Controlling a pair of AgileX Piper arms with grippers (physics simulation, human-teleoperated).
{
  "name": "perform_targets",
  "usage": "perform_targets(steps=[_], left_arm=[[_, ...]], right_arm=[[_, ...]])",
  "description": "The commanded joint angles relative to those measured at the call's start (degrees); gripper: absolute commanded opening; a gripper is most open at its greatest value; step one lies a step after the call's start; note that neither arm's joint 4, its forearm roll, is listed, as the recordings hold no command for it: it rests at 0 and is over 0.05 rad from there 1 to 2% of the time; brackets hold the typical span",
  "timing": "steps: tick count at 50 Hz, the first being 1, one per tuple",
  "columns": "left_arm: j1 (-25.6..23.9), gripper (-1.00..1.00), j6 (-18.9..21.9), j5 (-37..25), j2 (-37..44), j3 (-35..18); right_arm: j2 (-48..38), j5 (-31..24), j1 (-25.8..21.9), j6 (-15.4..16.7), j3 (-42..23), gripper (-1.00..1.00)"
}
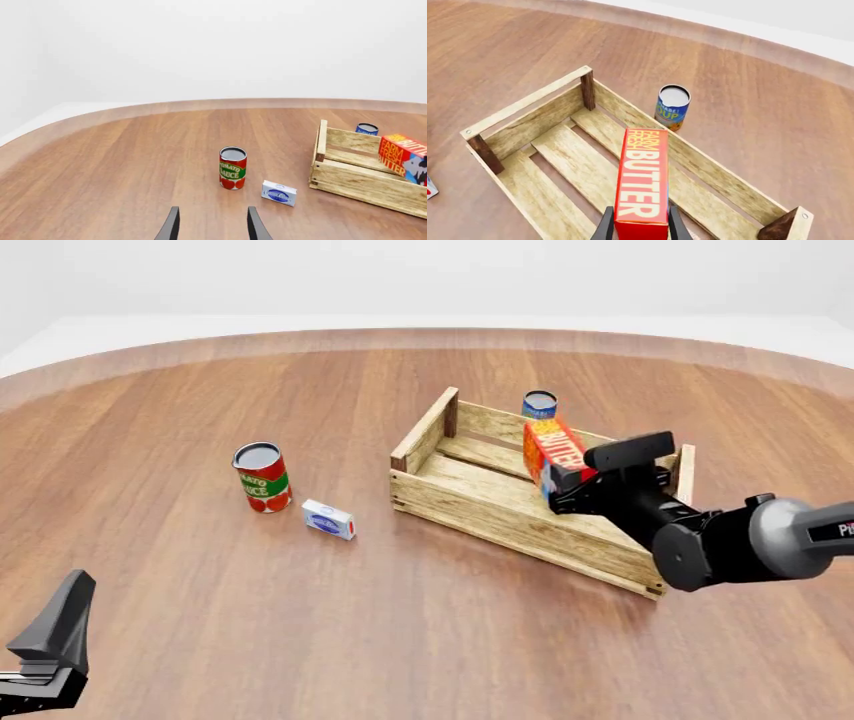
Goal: Pick up the butter and put it in the tray.
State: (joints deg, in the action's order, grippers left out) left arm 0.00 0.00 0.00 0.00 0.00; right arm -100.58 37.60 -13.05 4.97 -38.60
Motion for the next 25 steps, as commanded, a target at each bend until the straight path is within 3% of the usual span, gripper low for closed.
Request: perform_targets(steps=[1,25], left_arm=[[0.0,1.00,0.0,0.0,0.0,0.0],[0.0,1.00,0.0,0.0,0.0,0.0]], right_arm=[[0.0,0.3,0.0,-1.1,-0.9,-1.00],[-0.8,0.0,0.2,-1.2,-1.4,-1.00]])
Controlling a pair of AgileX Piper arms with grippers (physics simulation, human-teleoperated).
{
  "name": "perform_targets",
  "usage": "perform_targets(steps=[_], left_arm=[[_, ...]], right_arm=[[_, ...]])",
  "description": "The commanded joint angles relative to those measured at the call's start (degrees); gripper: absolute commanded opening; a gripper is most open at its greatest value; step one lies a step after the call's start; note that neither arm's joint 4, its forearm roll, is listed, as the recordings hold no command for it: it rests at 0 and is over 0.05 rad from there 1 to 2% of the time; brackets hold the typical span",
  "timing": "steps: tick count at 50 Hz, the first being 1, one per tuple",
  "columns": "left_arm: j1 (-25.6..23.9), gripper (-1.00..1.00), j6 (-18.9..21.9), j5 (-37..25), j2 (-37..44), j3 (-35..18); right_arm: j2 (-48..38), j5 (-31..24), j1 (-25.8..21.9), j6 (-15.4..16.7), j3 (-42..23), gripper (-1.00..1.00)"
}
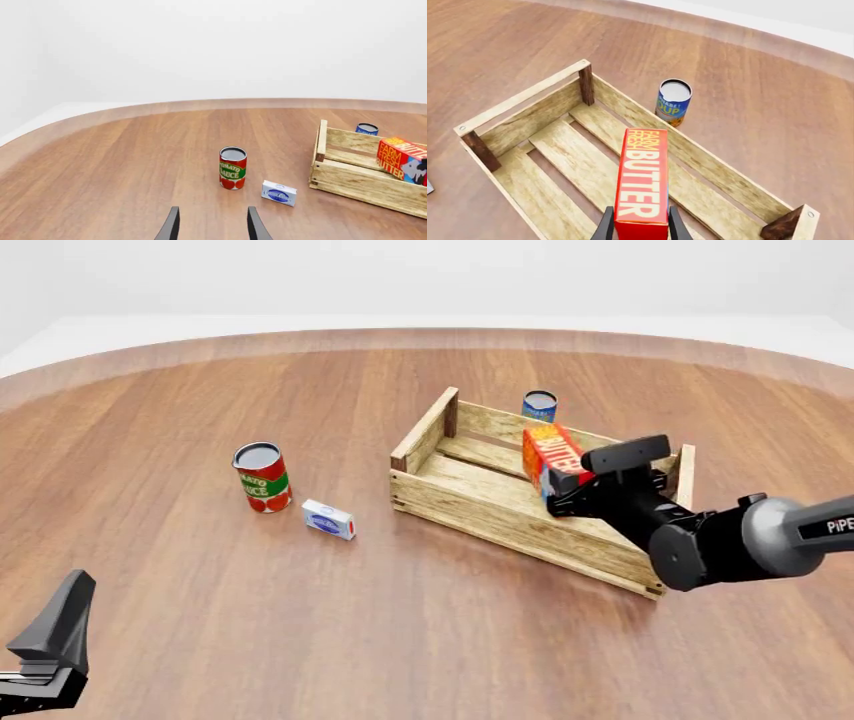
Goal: Pick up the butter and put it in the tray.
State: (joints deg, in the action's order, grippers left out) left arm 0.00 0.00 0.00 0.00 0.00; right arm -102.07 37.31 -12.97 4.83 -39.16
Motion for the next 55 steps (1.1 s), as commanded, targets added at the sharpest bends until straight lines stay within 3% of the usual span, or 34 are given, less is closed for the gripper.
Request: perform_targets(steps=[1,3,4,55], left_arm=[[0.0,1.00,0.0,0.0,0.0,0.0],[0.0,1.00,0.0,0.0,0.0,0.0],[0.0,1.00,0.0,0.0,0.0,0.0],[0.0,1.00,0.0,0.0,0.0,0.0]], right_arm=[[0.8,0.3,0.1,-1.0,-0.8,-1.00],[1.0,0.4,0.4,-0.6,-0.7,-1.00],[1.1,0.3,0.4,-0.8,-0.7,1.00],[7.3,-0.8,0.0,-1.1,2.1,1.00]])
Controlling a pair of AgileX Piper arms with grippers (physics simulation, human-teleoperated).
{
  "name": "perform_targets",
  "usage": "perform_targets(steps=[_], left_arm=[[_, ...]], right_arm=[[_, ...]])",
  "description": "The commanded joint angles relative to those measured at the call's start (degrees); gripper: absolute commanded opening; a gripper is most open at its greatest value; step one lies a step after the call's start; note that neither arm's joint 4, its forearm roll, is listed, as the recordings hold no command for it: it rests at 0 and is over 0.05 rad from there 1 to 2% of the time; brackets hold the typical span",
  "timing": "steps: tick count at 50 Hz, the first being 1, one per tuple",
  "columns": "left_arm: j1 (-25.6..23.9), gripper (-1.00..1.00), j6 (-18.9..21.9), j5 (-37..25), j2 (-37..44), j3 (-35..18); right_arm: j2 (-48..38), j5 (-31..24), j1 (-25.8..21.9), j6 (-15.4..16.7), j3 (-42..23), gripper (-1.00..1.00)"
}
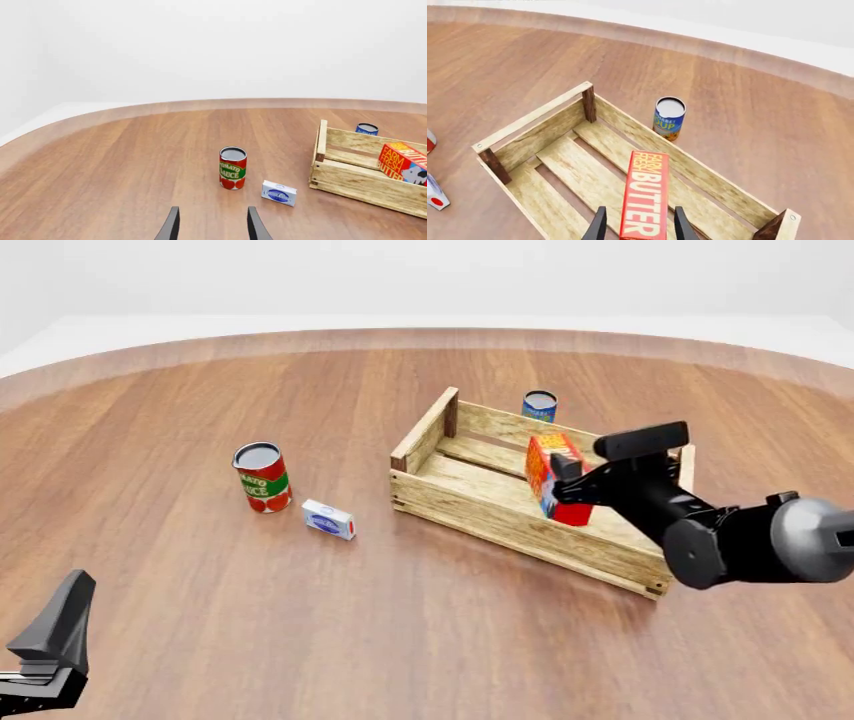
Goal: Pick up the butter and put it in the tray.
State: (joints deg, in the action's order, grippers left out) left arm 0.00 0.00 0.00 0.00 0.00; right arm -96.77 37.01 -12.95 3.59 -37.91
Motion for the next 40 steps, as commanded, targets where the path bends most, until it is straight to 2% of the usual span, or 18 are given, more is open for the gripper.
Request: perform_targets(steps=[1,40], left_arm=[[0.0,1.00,0.0,0.0,0.0,0.0],[0.0,1.00,0.0,0.0,0.0,0.0]], right_arm=[[2.3,-0.7,-0.1,0.2,1.0,1.00],[12.0,-1.2,1.1,0.2,7.9,1.00]])
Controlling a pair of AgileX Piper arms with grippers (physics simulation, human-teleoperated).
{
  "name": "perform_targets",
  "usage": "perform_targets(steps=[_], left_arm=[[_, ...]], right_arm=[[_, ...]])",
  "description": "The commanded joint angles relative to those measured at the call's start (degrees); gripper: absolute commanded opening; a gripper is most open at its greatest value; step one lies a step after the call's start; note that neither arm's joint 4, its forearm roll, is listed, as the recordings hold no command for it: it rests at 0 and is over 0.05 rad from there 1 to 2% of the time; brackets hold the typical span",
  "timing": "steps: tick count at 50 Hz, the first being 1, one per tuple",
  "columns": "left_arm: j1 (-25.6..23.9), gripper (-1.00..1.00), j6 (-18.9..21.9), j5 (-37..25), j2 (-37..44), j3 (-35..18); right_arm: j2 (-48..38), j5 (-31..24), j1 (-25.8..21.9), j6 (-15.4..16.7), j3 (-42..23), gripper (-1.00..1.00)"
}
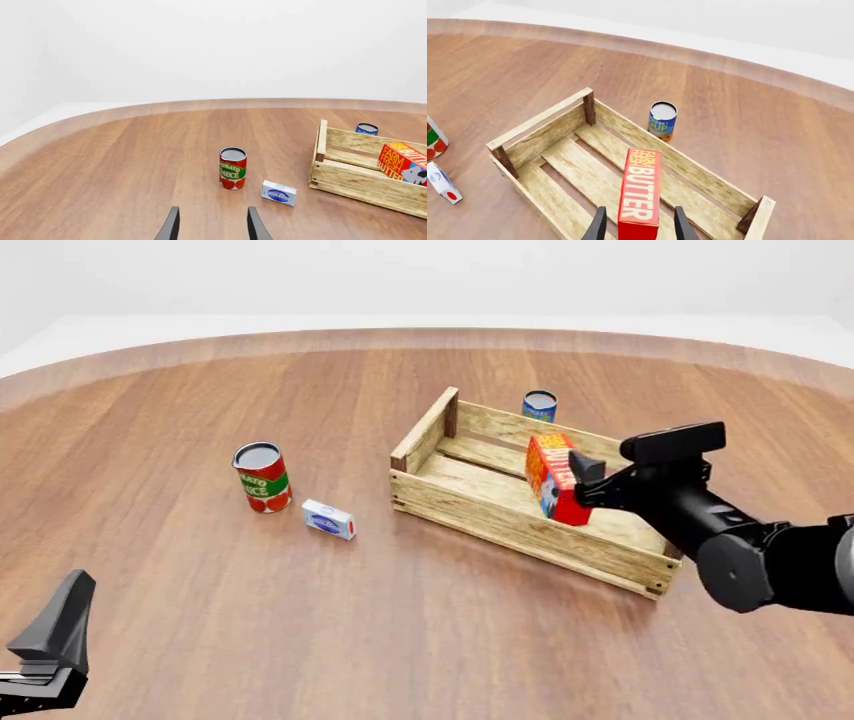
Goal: Pick up the butter and put it in the tray.
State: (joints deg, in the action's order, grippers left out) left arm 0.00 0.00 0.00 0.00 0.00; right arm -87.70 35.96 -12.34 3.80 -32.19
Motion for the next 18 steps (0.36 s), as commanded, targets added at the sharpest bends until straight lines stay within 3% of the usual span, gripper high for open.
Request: perform_targets(steps=[1,18], left_arm=[[0.0,1.00,0.0,0.0,0.0,0.0],[0.0,1.00,0.0,0.0,0.0,0.0]], right_arm=[[3.2,-0.2,0.5,0.0,2.4,1.00],[7.2,-0.2,0.9,-0.5,5.7,1.00]])
